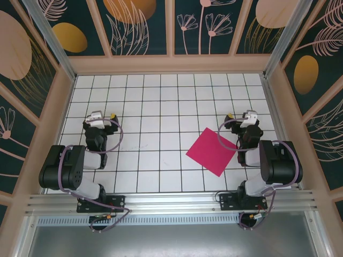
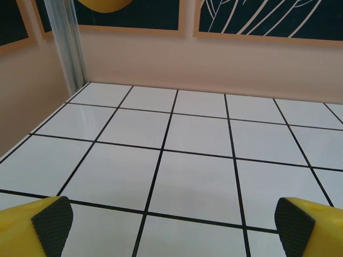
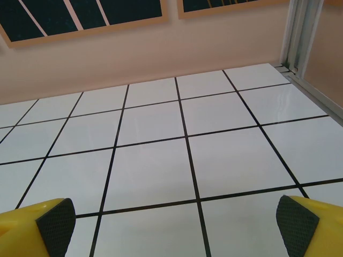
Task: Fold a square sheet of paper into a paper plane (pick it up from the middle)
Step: Move the square sheet of paper to the center of the table.
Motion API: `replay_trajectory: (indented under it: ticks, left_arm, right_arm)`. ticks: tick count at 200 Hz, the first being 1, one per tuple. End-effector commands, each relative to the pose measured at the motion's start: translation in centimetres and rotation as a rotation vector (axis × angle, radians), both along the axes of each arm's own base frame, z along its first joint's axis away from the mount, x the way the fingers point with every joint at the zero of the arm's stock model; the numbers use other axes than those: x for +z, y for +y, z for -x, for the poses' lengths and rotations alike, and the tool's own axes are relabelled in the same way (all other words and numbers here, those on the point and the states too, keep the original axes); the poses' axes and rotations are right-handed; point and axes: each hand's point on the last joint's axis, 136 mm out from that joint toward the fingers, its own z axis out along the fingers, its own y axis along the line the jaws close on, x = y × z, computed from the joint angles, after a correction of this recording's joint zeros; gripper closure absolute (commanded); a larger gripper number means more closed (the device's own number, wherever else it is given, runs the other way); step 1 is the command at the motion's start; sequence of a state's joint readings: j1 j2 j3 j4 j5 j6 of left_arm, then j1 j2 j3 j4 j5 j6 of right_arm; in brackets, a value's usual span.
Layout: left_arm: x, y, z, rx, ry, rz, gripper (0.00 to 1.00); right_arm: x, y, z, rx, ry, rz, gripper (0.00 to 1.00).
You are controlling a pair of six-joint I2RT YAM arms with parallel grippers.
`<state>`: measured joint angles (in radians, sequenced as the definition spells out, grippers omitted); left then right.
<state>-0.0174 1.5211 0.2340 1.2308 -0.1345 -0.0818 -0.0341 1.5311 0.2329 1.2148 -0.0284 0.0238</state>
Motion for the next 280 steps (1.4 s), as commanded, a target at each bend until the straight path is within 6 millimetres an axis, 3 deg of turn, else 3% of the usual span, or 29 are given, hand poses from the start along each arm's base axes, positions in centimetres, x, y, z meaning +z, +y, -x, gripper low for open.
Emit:
replay_trajectory:
  ticks: [1,160,196,218,249,280]
  left_arm:
    - [1.3,0.1,-0.2,-0.005,-0.05,-0.009,0.01]
    - [1.4,0.1,-0.1,-0.005,-0.055,-0.009,0.02]
    - [2.6,1.1,-0.3,0.057,-0.028,0.011,0.02]
    - [3.3,1.5,-0.5,0.085,0.021,0.051,0.02]
    - [5.6,0.7,-0.9,0.062,0.084,0.153,0.02]
    - [9.7,-0.1,-0.5,0.033,0.07,0.257,0.02]
  right_arm:
    - [0.4,0.1,-0.3,0.016,-0.015,0.011,0.01]
    - [0.4,0.1,-0.2,0.017,-0.015,0.011,0.01]
    - [2.9,-1.0,-1.4,-0.063,0.021,0.013,0.01]
    - [5.5,-1.6,-1.6,-0.137,0.016,-0.039,0.01]
    - [8.6,1.1,-2.3,-0.072,0.097,-0.151,0.01]
    - [8.1,4.4,-2.9,-0.016,0.292,-0.284,0.01]
